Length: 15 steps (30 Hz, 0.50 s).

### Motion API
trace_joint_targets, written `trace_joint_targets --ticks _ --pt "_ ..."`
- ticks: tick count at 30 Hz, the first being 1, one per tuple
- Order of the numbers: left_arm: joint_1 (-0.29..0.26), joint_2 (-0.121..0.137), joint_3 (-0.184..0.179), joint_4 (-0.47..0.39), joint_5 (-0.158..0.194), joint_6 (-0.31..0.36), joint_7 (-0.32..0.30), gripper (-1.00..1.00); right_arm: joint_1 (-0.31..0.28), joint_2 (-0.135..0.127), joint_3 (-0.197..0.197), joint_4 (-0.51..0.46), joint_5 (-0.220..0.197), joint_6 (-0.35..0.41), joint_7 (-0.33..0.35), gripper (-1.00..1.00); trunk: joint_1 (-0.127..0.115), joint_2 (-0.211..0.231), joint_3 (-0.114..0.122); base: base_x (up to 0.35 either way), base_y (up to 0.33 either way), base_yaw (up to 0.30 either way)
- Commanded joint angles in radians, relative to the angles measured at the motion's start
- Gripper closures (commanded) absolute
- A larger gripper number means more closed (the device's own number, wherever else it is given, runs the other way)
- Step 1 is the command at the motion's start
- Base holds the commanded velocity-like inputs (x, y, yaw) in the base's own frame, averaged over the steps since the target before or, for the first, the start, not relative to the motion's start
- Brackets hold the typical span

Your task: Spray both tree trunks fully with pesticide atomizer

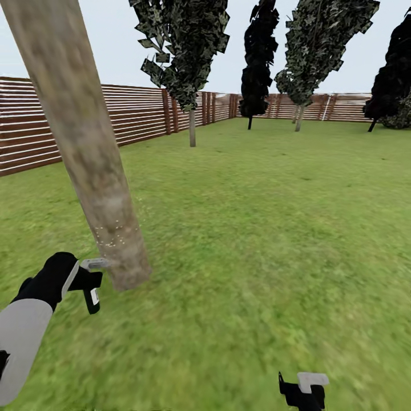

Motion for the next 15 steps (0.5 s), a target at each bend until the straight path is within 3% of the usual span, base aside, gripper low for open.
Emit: trace_joint_targets --ticks 1,15 --pt "-0.001 -0.001 0.004 -0.001 -0.010 0.004 -0.009 1.00 0.000 0.000 0.009 -0.001 -0.004 0.000 -0.005 -1.00 0.000 0.000 -0.001 0.007 -0.272 0.129" --pt "-0.001 -0.001 0.003 0.008 -0.010 0.004 -0.009 1.00 0.000 -0.002 0.007 0.000 -0.006 0.000 -0.005 -1.00 0.000 0.000 -0.001 0.000 -0.273 0.007"
